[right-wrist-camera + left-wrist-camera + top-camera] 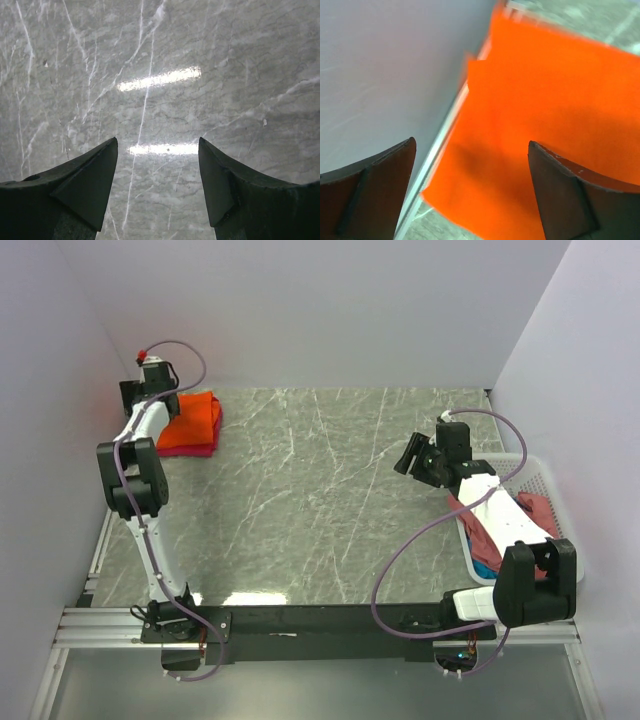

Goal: Fold and stack the t-shirts
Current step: Neatly place the folded tshirt to the corner, then reset both grippers

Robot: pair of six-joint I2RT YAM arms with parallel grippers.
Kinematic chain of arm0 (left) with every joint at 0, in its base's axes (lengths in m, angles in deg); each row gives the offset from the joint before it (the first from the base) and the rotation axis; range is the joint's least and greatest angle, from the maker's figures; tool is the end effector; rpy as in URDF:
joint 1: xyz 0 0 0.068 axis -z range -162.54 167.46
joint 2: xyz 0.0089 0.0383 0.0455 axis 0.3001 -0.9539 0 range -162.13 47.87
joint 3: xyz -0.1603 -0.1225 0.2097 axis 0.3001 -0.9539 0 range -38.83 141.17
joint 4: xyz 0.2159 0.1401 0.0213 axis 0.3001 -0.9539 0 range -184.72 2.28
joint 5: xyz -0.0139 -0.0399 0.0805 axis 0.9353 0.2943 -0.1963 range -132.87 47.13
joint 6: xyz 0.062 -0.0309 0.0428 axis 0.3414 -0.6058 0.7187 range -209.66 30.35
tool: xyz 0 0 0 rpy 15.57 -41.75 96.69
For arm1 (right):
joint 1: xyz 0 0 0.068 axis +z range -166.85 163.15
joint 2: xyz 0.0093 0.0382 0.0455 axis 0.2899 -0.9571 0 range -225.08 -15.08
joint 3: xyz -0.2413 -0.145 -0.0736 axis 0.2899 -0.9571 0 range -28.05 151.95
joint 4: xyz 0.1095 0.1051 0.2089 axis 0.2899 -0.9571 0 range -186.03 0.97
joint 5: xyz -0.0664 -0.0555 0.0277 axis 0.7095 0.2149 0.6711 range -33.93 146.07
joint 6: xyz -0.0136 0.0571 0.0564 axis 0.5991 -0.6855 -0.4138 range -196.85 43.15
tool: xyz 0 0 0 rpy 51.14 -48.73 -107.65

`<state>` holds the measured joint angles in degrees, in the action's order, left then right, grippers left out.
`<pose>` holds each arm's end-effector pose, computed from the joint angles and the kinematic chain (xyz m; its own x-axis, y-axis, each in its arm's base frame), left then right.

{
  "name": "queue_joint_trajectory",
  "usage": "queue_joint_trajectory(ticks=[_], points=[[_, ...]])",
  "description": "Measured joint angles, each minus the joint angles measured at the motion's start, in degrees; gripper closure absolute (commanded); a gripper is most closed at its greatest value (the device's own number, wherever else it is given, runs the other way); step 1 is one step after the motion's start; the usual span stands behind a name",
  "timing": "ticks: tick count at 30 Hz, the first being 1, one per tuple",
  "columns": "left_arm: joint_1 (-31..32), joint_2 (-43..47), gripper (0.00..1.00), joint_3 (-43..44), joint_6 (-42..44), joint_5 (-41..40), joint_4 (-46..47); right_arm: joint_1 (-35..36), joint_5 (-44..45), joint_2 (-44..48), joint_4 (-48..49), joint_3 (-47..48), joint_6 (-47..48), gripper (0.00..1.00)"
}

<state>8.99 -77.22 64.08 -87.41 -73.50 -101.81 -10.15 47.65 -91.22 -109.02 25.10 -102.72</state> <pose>0.5264 0.1149 0.2295 -0.6055 -0.0561 -0.7938 -0.5098 0.7933 0.3328 0.2999 0.0456 0.2508 -0.7061 0.3516 -0.6147 0.0958 0.9075 0.4090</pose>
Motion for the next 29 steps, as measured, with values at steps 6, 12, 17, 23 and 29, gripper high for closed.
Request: queue_joint_trajectory(ticks=[6, 12, 17, 23, 29], points=[[-1.16, 1.68, 0.01, 3.04, -8.52, 0.57, -4.74, 0.0, 1.73, 1.84, -2.71, 0.39, -0.26, 0.27], [0.0, 22.12, 0.01, -9.38, -24.0, 7.72, -6.19, 0.0, 1.79, 7.87, -3.48, 0.46, -0.83, 0.24], [10.51, 49.0, 0.01, -30.84, -36.41, 9.55, -0.66, 0.0, 1.33, 12.81, -3.02, -0.2, -1.16, 0.23], [26.77, 54.27, 0.01, -39.91, -46.01, 10.16, -0.94, 0.0, 0.04, 15.69, -0.17, -5.22, -2.27, 0.22], [36.65, 49.57, 0.01, -41.86, -50.8, 5.18, -11.98, 0.0, -2.1, 15.93, 2.62, -10.43, -3.04, 0.21]])
